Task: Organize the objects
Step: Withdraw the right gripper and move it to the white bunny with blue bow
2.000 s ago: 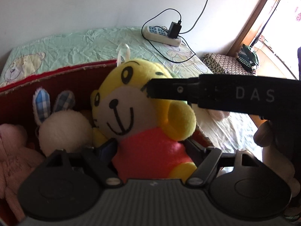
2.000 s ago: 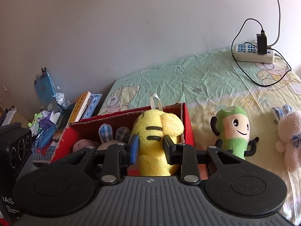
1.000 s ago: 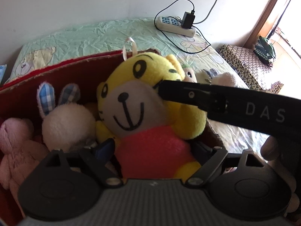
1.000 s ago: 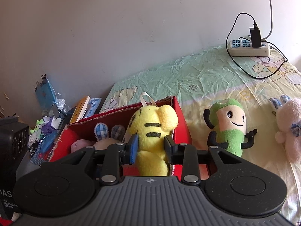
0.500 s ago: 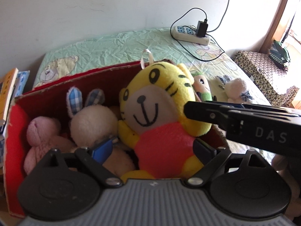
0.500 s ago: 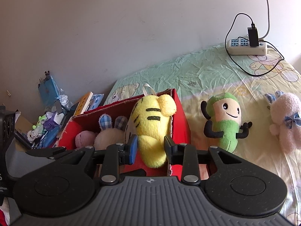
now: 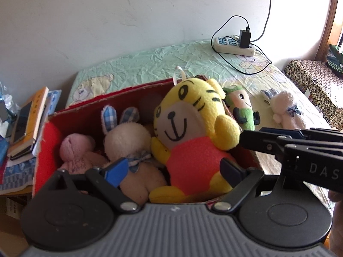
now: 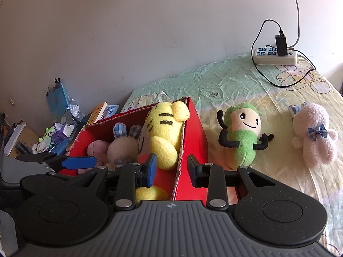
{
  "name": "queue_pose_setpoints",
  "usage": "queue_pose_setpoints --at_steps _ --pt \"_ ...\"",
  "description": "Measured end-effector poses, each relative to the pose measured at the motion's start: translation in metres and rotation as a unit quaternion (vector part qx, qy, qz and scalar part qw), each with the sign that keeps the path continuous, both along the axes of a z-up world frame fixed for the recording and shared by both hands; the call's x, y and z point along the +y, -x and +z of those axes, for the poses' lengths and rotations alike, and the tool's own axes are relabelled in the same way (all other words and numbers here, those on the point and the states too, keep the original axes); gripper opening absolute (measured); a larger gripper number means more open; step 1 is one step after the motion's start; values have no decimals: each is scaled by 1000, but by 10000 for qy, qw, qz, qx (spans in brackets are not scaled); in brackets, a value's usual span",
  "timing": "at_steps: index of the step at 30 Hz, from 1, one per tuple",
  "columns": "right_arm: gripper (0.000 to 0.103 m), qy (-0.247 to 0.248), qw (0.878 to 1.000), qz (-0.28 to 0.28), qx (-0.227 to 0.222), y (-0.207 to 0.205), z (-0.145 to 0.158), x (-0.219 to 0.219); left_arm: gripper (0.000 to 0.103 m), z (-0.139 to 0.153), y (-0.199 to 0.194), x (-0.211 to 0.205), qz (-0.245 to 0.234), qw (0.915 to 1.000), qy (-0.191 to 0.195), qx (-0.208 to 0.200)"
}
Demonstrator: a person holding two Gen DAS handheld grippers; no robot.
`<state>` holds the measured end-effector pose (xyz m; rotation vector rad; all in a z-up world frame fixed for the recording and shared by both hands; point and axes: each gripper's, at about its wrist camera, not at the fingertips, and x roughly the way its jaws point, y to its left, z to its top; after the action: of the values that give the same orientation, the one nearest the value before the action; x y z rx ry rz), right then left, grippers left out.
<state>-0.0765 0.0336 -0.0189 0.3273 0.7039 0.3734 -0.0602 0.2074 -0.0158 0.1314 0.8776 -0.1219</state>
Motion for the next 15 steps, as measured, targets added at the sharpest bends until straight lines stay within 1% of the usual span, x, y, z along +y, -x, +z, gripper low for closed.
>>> queue_pose_setpoints --at_steps 11,15 --pt "34 -75 9999 75 35 7 -2 -31 93 10 16 -36 106 9992 -361 -146" --pt "34 -103 9999 114 57 7 -2 -43 94 12 18 -48 153 9989 -418 -126"
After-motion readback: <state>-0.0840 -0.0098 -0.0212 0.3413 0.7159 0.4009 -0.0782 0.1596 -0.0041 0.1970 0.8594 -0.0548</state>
